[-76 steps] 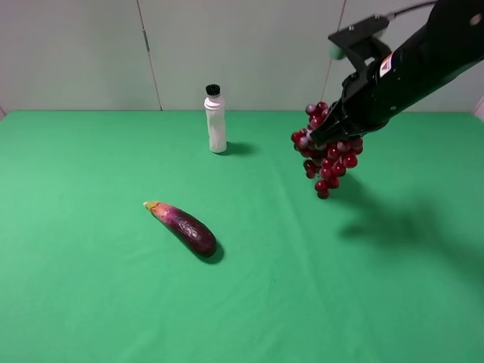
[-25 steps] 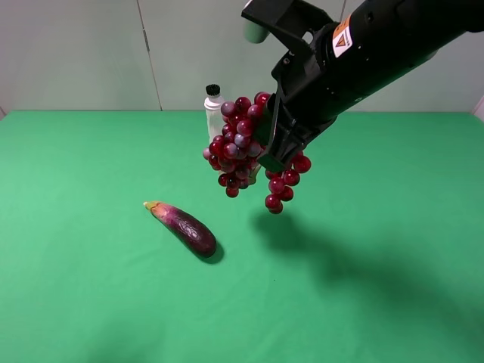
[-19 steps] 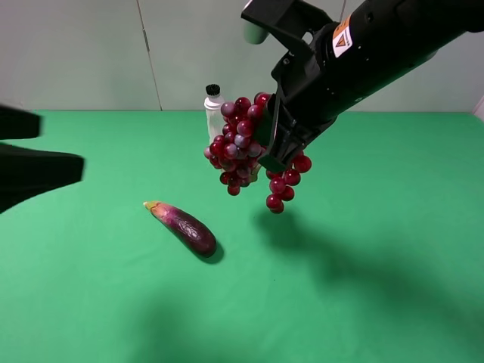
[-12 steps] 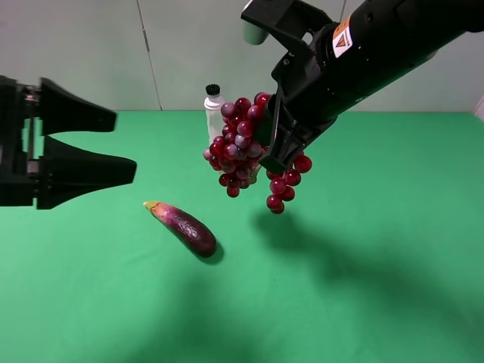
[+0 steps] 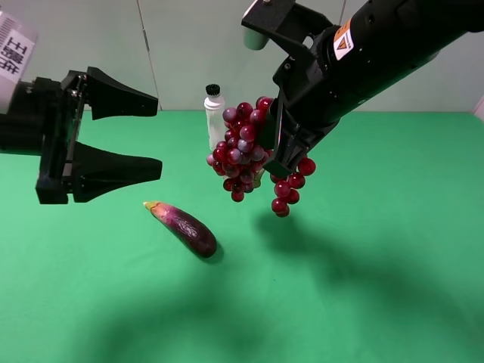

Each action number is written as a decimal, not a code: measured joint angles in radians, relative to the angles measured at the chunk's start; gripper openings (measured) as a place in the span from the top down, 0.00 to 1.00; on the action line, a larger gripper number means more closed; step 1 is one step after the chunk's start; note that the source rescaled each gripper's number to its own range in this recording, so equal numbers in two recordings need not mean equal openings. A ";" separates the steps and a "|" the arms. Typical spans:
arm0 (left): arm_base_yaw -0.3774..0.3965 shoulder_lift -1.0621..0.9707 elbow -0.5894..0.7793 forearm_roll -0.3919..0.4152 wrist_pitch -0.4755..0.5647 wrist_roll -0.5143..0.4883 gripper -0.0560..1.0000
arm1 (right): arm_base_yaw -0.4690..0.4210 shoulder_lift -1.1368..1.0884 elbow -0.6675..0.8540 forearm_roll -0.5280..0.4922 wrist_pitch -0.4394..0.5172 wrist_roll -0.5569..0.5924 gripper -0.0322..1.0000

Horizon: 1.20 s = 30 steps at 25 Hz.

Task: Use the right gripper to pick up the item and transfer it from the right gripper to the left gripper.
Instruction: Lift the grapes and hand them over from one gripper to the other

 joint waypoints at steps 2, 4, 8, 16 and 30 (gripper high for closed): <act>-0.024 0.024 -0.010 -0.005 0.000 0.013 0.14 | 0.000 0.000 0.000 0.000 0.001 0.000 0.97; -0.070 0.053 -0.028 -0.010 -0.004 0.029 0.14 | 0.000 0.000 0.000 0.000 0.001 -0.001 0.97; -0.153 0.107 -0.065 -0.027 -0.048 0.052 0.14 | 0.000 0.000 0.000 0.000 0.001 -0.002 0.97; -0.238 0.234 -0.132 -0.159 -0.088 0.145 0.14 | 0.000 0.000 0.000 0.001 0.001 -0.004 0.97; -0.295 0.365 -0.219 -0.215 -0.174 0.212 0.14 | 0.000 0.000 0.000 0.003 0.003 -0.004 0.97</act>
